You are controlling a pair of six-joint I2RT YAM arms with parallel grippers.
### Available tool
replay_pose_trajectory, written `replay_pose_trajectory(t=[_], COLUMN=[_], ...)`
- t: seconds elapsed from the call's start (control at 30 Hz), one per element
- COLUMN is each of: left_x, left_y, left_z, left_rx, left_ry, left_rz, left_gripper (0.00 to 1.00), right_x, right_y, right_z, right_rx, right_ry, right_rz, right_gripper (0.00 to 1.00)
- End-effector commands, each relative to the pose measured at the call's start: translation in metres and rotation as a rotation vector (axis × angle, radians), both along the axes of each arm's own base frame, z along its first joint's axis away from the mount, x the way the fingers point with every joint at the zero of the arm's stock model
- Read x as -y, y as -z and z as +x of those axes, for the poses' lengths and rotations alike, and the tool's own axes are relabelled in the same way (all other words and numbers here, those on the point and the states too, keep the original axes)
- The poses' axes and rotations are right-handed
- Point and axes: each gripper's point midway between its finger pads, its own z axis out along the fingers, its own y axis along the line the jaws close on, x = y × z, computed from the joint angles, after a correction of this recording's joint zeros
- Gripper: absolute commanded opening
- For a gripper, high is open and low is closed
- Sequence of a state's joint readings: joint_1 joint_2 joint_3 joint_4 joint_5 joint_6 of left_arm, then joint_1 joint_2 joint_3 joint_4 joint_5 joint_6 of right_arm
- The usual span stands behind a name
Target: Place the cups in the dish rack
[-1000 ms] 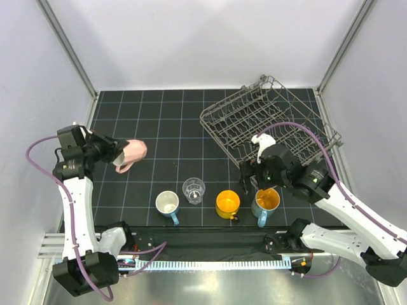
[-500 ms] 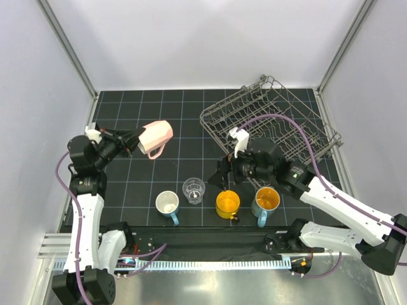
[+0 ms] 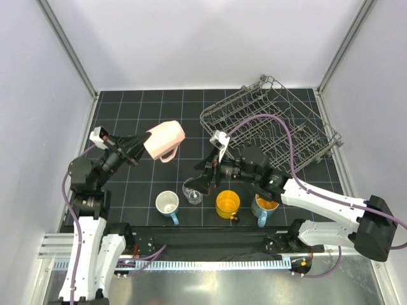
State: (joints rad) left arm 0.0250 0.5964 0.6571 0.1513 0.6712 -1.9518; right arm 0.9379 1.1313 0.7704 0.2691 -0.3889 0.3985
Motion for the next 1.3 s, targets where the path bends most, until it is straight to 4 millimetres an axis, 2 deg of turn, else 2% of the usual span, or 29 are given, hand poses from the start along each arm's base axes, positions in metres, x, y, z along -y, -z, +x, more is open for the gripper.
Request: replay_pose_trajectory(t=[0.0,0.2,0.4,0.73,1.07,1.27], left_x=[0.004,0.005,0.002,0.004,0.003,0.003], left_y=[-0.045,-0.047,-0.034,-0.026,-0.027,-0.031], left_z=[-0.036,-0.065,-0.081,-0.083,-0.089,-0.089], left_rx=[0.063,0.082,0.046,0.03,0.036,0.041], left_ry=[0.049,0.056,0.052,0.074,0.074,0.079], left_rz=[-0.111,-0.126,-0.164,-0.167,-0.183,-0.179], left_gripper=[0.01,0.0,0.0,0.0,0.0,0.0], right_x=[-0.015,-0.033,-0.04,-0.063,-0.064,-0.074], right_y=[-0.063,-0.076,-0.096,-0.097,-0.111,-0.117], right_z=[-0.003,-0.005,-0.027,-0.034,-0.038,-0.041], right_rx=[0.161,0.224,0.275,0.238,0.228,0.216], right_ry=[-0.05,-0.111,-0.196,-0.274,-0.285,-0.309], right_rz=[0.189,0.24,0.356,0.393,0.46,0.486], right_gripper=[0.98,0.97,0.92,0.71,0.48,0.45])
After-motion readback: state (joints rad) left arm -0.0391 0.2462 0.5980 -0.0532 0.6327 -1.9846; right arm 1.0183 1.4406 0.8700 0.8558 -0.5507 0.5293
